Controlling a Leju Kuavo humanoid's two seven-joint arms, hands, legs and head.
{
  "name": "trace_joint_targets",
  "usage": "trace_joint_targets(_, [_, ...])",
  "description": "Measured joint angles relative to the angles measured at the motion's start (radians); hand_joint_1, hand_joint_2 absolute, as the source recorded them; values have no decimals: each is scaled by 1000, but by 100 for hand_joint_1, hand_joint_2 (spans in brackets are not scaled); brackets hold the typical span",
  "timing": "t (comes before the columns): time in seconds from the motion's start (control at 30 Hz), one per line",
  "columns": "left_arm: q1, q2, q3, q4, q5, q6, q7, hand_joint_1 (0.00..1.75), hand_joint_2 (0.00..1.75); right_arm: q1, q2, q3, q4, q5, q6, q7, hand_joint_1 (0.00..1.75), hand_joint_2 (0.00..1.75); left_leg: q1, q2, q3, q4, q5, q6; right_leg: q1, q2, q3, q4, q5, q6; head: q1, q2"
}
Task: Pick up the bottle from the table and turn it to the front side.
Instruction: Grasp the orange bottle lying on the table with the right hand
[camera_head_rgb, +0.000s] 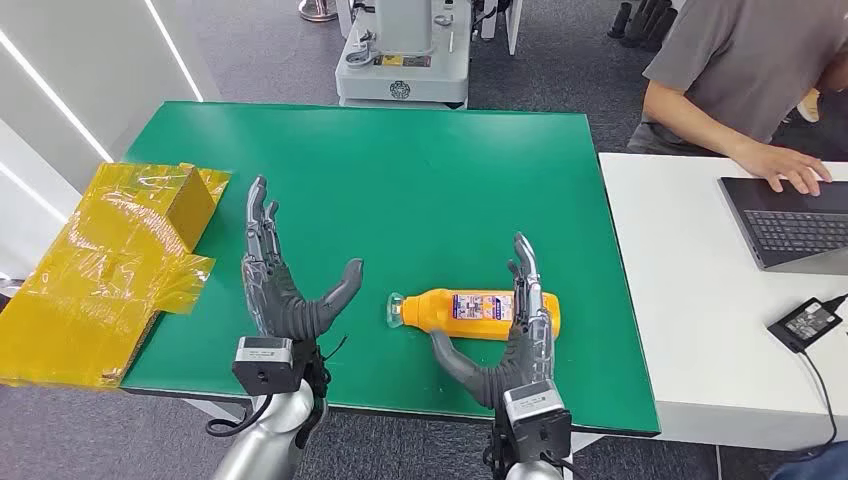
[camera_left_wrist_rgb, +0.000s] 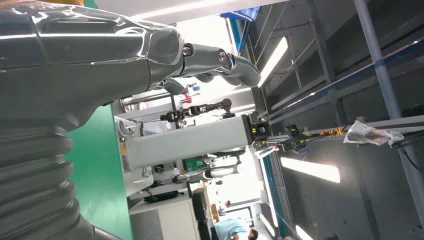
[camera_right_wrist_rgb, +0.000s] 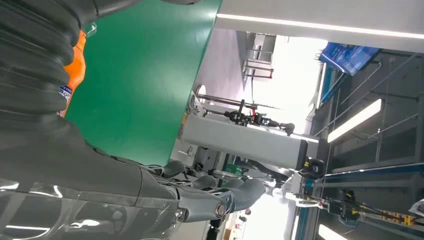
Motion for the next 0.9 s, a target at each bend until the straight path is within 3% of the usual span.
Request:
trace_joint_targets(0.63, [-9, 0, 0, 5, -1, -8, 0, 0, 175, 1, -1, -1, -5, 48, -2, 20, 0, 175, 0, 0, 0, 0, 0, 0, 0, 0, 0, 0, 0, 0, 0, 0])
trace_joint_targets(0.77, [-9, 0, 0, 5, -10, -16, 0, 0, 175, -2, -7, -13, -16, 165, 13, 87, 0, 175, 0, 0, 0, 0, 0, 0, 0, 0, 0, 0, 0, 0, 0, 0])
trace_joint_targets(0.9, [-9, 0, 0, 5, -26, -17, 0, 0, 175, -26, -24, -60, -21, 286, 109, 241, 0, 175, 0, 0, 0, 0, 0, 0, 0, 0, 0, 0, 0, 0, 0, 0])
